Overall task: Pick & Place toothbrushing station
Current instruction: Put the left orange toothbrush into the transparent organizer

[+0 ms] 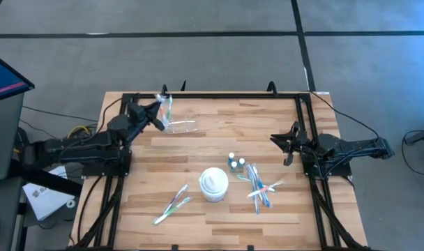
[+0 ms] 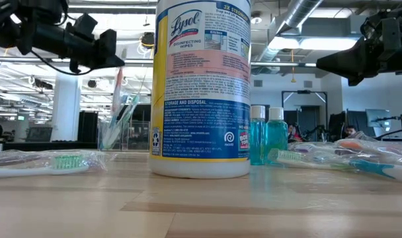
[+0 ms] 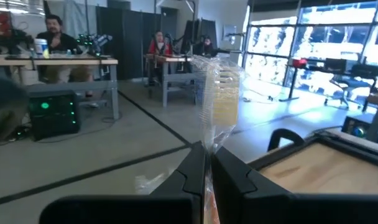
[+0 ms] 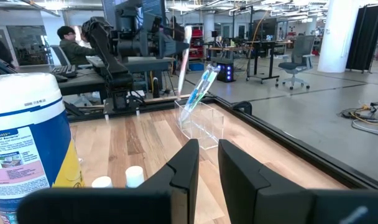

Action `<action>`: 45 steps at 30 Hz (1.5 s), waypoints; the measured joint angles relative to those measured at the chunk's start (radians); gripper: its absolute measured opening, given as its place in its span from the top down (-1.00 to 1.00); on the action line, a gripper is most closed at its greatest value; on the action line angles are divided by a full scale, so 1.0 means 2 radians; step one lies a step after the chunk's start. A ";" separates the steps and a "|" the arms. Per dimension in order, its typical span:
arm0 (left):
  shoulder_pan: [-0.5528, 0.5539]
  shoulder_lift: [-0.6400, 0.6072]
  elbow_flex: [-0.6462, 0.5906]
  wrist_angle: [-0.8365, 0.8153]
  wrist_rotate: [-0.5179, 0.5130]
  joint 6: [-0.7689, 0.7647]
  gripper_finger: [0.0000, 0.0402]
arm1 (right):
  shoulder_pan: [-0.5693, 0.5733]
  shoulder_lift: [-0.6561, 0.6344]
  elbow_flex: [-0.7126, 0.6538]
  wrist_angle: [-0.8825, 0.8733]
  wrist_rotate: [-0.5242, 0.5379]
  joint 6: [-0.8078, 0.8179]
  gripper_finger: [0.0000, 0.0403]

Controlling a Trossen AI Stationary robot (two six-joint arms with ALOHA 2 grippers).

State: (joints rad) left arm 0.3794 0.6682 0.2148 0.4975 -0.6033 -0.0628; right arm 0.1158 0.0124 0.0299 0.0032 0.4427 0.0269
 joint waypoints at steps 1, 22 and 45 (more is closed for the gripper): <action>0.004 0.000 -0.005 0.009 0.000 0.000 0.97 | 0.000 0.000 0.000 0.000 0.000 0.000 0.73; 0.027 0.000 -0.093 0.131 0.000 0.012 0.97 | 0.000 0.000 0.000 0.000 0.000 0.000 0.73; 0.027 0.081 -0.104 0.164 0.003 -0.012 0.97 | 0.000 0.000 0.000 0.000 0.000 0.000 0.73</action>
State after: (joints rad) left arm 0.4335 0.8306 0.0067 0.8256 -0.5972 -0.0868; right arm 0.1158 0.0124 0.0301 0.0029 0.4427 0.0269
